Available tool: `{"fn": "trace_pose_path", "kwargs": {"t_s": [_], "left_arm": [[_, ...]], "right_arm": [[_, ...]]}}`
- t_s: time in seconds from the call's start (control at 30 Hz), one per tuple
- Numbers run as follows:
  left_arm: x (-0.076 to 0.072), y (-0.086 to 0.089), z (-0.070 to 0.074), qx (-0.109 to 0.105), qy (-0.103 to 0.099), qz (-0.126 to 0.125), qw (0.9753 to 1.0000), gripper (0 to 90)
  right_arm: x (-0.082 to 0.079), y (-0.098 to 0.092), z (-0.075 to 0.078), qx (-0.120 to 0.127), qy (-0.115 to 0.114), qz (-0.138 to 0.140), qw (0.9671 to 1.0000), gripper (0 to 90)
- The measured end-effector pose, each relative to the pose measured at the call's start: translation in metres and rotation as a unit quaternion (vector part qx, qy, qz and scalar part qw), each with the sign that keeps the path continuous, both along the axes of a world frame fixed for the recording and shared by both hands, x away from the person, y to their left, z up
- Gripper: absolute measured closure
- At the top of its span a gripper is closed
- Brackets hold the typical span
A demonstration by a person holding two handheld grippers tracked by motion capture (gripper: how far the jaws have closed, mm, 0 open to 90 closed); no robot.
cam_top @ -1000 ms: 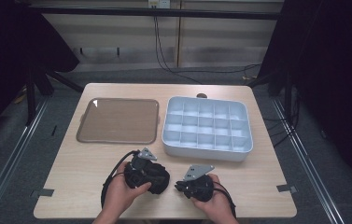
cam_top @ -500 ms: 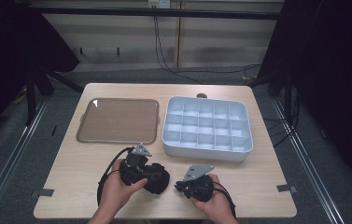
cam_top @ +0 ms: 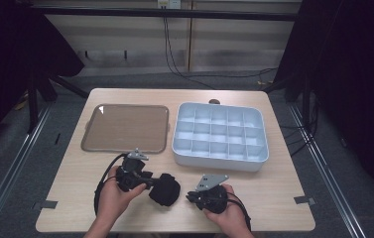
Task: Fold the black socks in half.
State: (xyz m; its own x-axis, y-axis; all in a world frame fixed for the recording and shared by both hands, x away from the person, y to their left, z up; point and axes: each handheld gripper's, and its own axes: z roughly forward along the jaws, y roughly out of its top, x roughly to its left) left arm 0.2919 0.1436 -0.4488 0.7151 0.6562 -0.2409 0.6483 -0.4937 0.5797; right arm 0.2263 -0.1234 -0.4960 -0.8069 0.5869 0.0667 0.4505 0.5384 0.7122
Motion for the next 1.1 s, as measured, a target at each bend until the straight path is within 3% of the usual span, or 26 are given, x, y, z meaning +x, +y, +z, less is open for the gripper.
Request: {"fn": "trace_pose_path", "kwargs": {"t_s": [0.3, 0.57, 0.9, 1.1], "left_arm": [[0.007, 0.013, -0.013, 0.007, 0.023, 0.024, 0.9994, 59.2], [0.004, 0.004, -0.015, 0.024, 0.028, 0.0, 0.9993, 59.0], [-0.003, -0.007, -0.015, 0.025, 0.023, -0.007, 0.9994, 55.4], [-0.009, -0.016, -0.013, 0.026, 0.021, -0.024, 0.9991, 54.0]], "right_arm": [[0.001, -0.001, 0.001, 0.003, -0.003, -0.002, 1.0, 82.7], [0.001, -0.002, 0.002, 0.005, -0.003, -0.005, 1.0, 80.6], [0.003, -0.003, 0.007, 0.007, -0.006, -0.022, 0.9997, 73.3], [0.004, -0.004, 0.012, 0.007, -0.004, -0.034, 0.9994, 67.8]]}}
